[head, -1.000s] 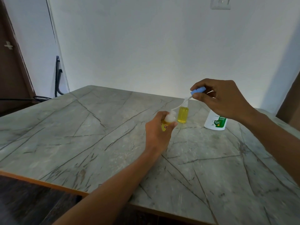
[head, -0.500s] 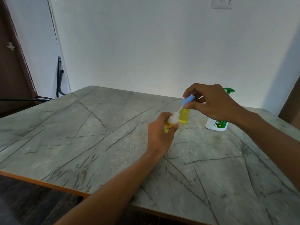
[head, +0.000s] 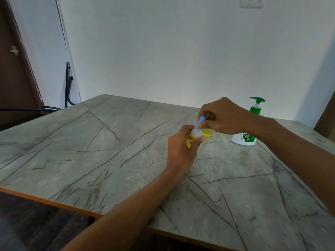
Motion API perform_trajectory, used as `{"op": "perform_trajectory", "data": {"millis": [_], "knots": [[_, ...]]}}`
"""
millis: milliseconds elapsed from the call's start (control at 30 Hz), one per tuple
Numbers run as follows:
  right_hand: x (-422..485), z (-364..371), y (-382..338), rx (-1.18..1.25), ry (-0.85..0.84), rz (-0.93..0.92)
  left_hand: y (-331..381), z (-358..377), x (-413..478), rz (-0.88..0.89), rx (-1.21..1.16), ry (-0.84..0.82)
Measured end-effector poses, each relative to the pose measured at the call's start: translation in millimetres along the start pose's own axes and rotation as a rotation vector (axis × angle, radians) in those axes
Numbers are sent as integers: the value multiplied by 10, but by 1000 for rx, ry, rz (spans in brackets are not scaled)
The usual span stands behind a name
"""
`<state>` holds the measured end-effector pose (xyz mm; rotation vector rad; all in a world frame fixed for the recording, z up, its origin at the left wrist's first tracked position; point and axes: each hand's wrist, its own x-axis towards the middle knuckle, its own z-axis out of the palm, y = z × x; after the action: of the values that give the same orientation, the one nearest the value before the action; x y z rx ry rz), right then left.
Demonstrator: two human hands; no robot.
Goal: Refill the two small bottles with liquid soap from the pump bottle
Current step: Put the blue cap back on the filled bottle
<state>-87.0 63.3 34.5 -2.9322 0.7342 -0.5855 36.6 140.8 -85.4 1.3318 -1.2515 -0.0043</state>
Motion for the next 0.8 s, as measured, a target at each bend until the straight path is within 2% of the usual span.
{"op": "perform_trajectory", "data": {"millis": [167,300,400,467,800], "knots": [[48,48,-1,-131,-11,14,12,-13,-10,-2,-22,9],[35,-34,11,43,-18,33,-5,-3,4,-17,-19,-5],[60,-67,29,124,-71,-45,-9,18,-1,-13,-15,-23],[82,-41,31,107,-121,-86,-11,27,-9,-4,-26,-20],[174,86,-7,-42,-60,-123,-16,7,-6,18,60,-28]]}}
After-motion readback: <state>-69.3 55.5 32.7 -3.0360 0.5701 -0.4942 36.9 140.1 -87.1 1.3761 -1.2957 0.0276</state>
